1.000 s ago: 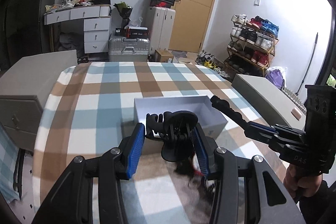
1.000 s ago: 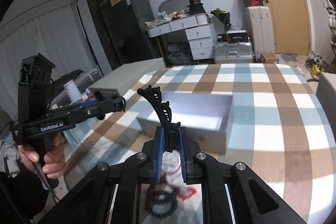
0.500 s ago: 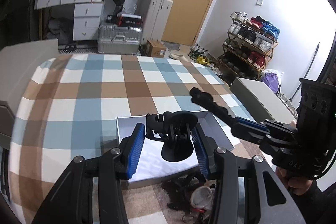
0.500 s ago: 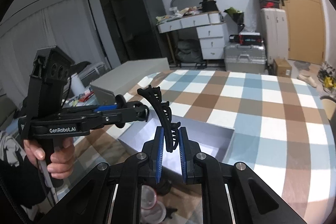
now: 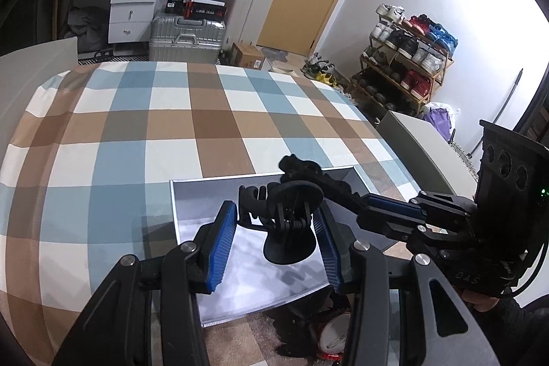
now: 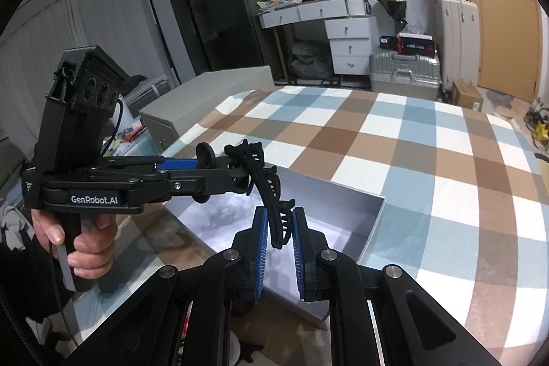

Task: Organize jewelry
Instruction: 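Carry the black claw clips into the grey box and open the left gripper, then lift the left gripper out of the grey box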

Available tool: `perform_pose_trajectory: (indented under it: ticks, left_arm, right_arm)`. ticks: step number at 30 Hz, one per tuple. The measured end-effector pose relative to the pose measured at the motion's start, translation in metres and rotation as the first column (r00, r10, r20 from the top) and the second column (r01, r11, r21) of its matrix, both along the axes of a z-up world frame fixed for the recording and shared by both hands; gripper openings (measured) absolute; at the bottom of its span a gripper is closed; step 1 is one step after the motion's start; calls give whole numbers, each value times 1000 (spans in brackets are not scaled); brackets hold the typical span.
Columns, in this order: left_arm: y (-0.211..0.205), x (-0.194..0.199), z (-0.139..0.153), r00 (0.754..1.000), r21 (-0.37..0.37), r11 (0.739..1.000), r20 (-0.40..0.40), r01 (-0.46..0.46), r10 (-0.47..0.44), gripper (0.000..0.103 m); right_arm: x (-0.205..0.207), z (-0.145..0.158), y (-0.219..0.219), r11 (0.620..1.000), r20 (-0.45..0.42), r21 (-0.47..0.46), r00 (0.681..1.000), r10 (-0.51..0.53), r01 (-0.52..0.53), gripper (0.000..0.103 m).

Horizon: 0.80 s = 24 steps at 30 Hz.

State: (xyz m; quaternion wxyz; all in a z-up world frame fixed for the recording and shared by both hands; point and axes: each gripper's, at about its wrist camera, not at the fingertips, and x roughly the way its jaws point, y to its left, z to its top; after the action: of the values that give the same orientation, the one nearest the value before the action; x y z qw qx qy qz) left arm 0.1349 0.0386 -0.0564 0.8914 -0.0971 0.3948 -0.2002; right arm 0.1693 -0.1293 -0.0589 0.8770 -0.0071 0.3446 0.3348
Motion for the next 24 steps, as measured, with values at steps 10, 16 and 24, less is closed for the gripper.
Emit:
perform_pose_trajectory:
  ticks: [10, 16, 24]
  left_arm:
    - [1, 7, -6, 1000, -1, 1000, -27, -13, 13, 40]
    - [4, 8, -6, 999, -15, 1000, -48, -11, 10, 54]
    - [8, -3, 2, 999, 0, 999, -13, -38, 38, 67]
  right_arm:
    - [8, -4, 0, 1000, -16, 20, 1000, -19, 20, 16]
    - [10, -3, -7, 997, -34, 71, 999, -39, 41, 40]
    - [-3, 10, -29, 978, -31, 178, 994, -104, 108, 62]
